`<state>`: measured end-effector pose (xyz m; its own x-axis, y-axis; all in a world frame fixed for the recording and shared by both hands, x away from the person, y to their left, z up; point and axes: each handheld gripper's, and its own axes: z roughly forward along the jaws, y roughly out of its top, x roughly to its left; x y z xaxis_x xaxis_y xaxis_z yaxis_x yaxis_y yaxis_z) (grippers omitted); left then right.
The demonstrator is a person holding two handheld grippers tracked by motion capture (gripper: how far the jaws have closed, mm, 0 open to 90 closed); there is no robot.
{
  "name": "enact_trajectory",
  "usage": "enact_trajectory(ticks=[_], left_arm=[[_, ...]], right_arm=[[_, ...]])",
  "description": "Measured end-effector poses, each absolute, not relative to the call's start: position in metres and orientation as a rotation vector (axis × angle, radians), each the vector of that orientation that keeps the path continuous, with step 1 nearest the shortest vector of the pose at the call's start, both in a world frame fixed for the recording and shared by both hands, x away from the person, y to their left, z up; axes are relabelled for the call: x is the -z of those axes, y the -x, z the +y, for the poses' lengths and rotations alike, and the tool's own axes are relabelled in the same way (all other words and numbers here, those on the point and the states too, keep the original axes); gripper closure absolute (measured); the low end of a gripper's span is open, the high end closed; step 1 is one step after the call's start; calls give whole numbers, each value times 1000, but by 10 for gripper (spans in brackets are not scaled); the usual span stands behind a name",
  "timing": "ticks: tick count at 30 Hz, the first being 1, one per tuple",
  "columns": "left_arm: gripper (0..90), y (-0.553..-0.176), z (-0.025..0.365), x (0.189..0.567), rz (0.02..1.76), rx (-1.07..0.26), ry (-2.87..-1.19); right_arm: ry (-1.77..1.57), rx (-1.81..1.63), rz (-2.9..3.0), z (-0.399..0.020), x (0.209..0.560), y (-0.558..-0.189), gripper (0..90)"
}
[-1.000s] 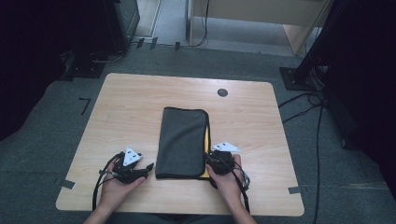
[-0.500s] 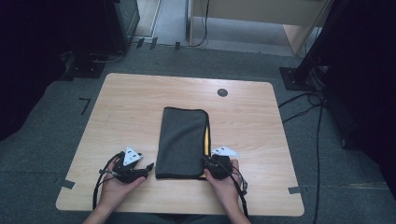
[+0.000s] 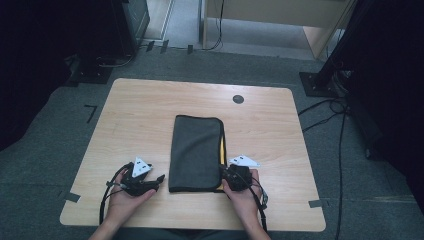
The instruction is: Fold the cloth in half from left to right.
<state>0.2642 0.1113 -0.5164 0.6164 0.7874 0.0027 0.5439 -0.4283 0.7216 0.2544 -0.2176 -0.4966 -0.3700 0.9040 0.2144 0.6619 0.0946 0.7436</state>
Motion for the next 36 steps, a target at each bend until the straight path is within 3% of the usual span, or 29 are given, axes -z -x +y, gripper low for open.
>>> enact_trajectory(ticks=[12,17,21,36], left_arm=[[339,-264,111,516,1040,-447,-2142],[340,-264,111,516,1040,-447,-2142],[340,-264,111,516,1041,-447,-2142],[340,-265,111,516,1040,-447,-2144]], right_arm=[[-1571,-1148,2107,-222,499,-255,880],[-1578,-1153,2099,-224,500,-256,798],[-1615,-1169,2107,-227,499,-254,826],[-1739,-1207,2133,-228,514,-234,752]])
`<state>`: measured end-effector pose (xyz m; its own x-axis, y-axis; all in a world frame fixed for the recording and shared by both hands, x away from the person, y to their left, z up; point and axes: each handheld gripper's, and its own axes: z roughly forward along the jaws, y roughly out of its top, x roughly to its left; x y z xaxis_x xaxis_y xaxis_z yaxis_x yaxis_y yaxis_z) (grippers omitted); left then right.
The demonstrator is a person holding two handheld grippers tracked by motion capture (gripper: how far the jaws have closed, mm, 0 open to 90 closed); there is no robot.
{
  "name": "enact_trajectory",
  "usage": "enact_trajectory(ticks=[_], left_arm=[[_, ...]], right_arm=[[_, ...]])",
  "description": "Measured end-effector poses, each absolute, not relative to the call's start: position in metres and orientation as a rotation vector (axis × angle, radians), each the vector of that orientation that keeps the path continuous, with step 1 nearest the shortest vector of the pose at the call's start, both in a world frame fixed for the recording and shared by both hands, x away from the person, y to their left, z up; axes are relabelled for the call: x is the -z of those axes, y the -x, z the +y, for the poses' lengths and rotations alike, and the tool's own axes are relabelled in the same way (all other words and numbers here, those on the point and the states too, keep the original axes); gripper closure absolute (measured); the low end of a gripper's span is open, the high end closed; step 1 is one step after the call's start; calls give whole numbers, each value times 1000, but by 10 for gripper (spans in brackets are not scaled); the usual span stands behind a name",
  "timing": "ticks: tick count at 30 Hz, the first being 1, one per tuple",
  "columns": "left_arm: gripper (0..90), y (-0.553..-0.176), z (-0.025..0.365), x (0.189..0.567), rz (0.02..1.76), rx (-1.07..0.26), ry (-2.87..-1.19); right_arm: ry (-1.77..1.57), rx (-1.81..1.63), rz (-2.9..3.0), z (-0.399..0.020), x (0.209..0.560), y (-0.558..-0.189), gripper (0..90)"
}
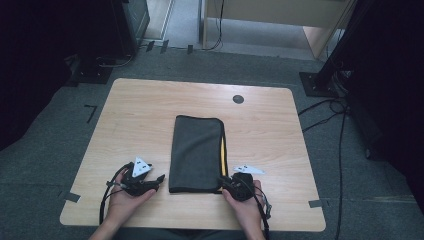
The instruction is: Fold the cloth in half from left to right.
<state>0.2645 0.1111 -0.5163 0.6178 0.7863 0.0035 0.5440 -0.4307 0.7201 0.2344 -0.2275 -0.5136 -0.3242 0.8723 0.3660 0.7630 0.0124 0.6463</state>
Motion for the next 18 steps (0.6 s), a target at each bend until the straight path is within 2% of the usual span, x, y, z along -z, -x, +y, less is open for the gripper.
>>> enact_trajectory(ticks=[4,8,18], left_arm=[[339,-265,111,516,1040,-446,-2143],[340,-264,111,516,1039,-448,-2143],[340,-264,111,516,1039,-447,-2144]], right_arm=[[-1727,-1194,2133,-225,514,-234,791],[-1682,-1173,2129,-220,513,-232,871],[-1615,-1196,2090,-222,496,-227,894]])
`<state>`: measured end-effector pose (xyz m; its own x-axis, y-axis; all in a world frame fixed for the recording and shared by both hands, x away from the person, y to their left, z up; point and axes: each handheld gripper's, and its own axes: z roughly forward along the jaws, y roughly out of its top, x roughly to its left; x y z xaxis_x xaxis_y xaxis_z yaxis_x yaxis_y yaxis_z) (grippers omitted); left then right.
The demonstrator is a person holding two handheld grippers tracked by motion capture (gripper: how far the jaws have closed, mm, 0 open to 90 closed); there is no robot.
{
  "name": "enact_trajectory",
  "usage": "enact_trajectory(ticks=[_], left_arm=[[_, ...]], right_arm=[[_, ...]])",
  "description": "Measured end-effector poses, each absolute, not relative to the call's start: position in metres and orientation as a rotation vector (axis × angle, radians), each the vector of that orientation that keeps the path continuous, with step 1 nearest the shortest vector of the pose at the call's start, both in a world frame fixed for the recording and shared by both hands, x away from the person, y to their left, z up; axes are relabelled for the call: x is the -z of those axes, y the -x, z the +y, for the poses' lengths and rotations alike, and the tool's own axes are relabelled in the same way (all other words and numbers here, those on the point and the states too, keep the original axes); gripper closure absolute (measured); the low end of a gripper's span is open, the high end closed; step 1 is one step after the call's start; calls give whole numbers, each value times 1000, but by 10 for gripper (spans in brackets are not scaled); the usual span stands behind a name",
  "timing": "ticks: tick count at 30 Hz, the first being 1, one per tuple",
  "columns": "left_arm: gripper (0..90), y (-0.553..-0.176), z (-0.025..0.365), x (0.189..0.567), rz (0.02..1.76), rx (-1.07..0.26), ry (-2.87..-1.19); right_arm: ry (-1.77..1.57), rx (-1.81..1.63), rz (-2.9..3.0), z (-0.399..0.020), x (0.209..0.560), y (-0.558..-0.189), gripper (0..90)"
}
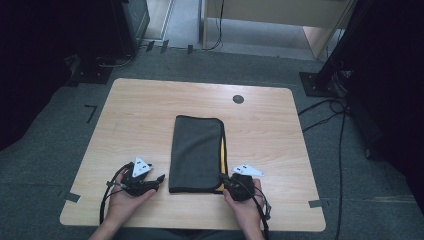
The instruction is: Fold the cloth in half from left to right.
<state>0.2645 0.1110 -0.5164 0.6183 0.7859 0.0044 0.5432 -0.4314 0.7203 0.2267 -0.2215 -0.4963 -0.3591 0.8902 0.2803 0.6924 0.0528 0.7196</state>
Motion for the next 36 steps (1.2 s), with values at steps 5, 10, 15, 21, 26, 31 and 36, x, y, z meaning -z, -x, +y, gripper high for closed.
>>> enact_trajectory(ticks=[5,10,15,21,26,31,36], left_arm=[[340,-264,111,516,1039,-447,-2144],[340,-264,111,516,1039,-447,-2144],[340,-264,111,516,1038,-448,-2144],[346,-257,109,513,1011,-469,-2138],[372,-247,99,505,910,-350,-2120],[458,-236,82,506,792,-300,-2174],[562,-231,79,507,668,-232,-2201]], right_arm=[[-1616,-1205,2077,-229,485,-225,895],[-1660,-1164,2089,-238,490,-225,895],[-1742,-1097,2162,-242,506,-233,894],[-1665,-1092,2144,-240,492,-226,894],[-1690,-1075,2159,-243,498,-223,893],[-1676,-1049,2156,-242,497,-223,890],[-1682,-1015,2155,-245,500,-224,890]])
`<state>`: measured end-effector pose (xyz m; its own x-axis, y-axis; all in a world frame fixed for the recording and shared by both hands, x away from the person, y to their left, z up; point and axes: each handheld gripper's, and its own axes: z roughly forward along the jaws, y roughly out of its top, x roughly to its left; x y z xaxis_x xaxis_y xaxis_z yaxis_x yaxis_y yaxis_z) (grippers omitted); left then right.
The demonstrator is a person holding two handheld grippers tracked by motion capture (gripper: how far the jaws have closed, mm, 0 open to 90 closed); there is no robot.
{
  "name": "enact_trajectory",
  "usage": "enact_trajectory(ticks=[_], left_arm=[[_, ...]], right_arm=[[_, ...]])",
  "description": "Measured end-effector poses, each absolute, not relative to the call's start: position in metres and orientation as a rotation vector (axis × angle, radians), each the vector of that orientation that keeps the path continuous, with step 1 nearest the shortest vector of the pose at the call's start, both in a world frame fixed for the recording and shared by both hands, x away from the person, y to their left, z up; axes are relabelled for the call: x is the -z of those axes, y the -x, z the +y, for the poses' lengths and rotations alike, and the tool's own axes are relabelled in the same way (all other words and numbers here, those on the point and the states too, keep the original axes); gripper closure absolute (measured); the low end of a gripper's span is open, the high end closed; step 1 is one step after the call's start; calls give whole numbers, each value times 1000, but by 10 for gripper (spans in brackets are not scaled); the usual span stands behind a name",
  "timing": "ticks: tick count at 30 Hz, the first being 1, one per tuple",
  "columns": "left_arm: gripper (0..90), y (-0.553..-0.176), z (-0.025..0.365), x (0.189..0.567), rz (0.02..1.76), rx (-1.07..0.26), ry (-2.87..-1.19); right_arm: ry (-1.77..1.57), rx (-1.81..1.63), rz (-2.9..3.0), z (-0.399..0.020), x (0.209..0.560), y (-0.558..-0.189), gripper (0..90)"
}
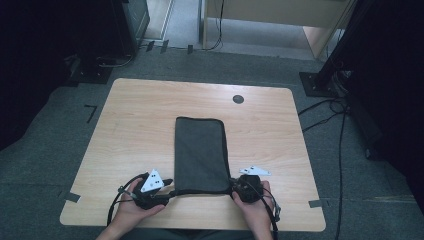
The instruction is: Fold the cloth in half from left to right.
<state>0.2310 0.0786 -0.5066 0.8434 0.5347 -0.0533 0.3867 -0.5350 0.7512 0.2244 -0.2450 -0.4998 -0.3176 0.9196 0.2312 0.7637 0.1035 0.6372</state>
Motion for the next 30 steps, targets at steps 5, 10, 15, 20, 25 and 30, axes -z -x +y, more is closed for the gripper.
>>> enact_trajectory(ticks=[5,10,15,20,25,30], left_arm=[[558,-226,72,508,573,-198,-2240],[709,-225,65,511,598,-281,-2301],[829,-223,70,508,521,-313,-2345],[832,-221,77,507,425,-308,-2385],[597,-236,96,503,512,-90,-2215],[448,-249,98,499,759,-98,-2065]], right_arm=[[-1690,-1009,2159,-244,503,-226,887],[-1692,-1020,2164,-246,503,-226,884],[-1690,-1025,2175,-246,502,-226,885],[-1674,-1020,2207,-244,502,-226,885],[-1678,-1035,2221,-251,499,-228,766],[-1680,-1088,2146,-254,496,-230,654]])
